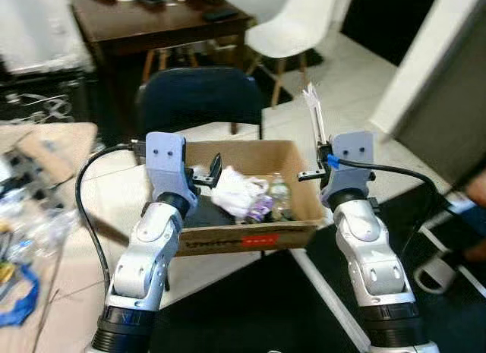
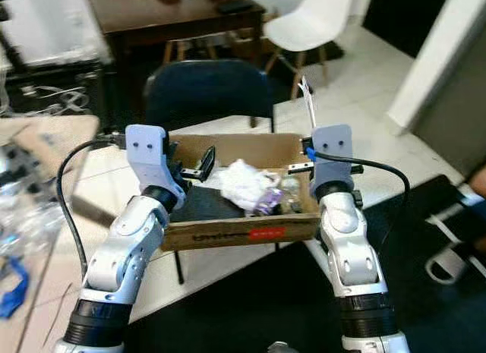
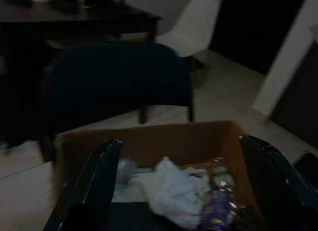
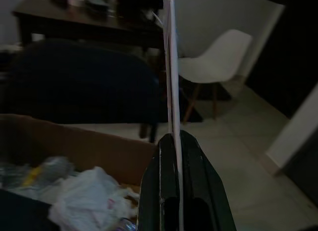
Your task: Picking trash to rubbish bin
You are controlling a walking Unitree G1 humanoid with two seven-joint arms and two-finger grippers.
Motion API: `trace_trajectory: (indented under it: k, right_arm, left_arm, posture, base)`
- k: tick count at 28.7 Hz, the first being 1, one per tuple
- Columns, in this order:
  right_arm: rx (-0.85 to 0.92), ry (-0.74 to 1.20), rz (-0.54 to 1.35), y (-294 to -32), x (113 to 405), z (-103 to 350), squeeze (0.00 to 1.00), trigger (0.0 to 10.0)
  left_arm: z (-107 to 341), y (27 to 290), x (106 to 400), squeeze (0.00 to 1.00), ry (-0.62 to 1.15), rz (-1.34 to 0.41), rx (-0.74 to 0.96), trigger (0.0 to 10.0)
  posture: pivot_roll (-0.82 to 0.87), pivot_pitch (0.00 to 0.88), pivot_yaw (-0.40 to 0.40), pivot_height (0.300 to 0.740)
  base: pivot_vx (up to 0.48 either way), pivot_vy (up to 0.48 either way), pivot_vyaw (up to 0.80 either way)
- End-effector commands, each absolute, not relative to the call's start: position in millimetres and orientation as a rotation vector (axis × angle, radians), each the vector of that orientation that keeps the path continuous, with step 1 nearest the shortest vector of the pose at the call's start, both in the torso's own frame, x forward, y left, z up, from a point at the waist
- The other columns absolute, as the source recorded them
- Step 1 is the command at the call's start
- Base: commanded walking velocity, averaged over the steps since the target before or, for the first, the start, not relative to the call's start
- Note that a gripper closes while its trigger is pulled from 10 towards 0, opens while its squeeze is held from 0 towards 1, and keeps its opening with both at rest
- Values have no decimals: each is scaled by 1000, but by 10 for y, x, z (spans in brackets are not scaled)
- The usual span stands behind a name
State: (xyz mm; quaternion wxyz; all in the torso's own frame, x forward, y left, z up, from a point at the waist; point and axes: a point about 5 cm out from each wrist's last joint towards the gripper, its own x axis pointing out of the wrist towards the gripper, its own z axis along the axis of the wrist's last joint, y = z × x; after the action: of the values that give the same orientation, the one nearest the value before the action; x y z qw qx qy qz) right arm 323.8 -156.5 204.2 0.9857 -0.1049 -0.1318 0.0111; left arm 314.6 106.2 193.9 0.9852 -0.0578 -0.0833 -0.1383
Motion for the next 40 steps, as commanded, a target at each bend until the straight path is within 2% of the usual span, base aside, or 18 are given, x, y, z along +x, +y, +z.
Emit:
trace_trajectory:
  k: [1, 5, 10, 33, 40]
  right_arm:
    - [-220, -248, 24, -1582, 3226, 1995, 0, 10000]
    - [-144, -263, 6, -1608, 3212, 2006, 0, 10000]
    - [-142, -261, 3, -1624, 3205, 1994, 0, 10000]
    - [-134, -250, 29, -1593, 3218, 1957, 0, 10000]
    - [-133, -234, 35, -1592, 3212, 1921, 0, 10000]
  left_arm:
    - [1895, 1040, 3138, 0, -157, -288, -106, 10000]
    - [1909, 1005, 3128, 0, -165, -306, -107, 10000]
    - [1936, 933, 3087, 0, -182, -372, -130, 10000]
    - [1933, 963, 3075, 0, -196, -366, -142, 10000]
    - [1930, 987, 3071, 0, -204, -355, -156, 10000]
  posture:
    - [-1, 147, -28, 740]
    - [-1, 147, -28, 740]
    - [-6, 139, -27, 740]
    - [-9, 119, -34, 740]
    - [-8, 123, -35, 740]
  base:
    - [0, 0, 800]
    - [0, 0, 400]
    - [0, 0, 0]
    - [440, 0, 0]
    - [0, 0, 0]
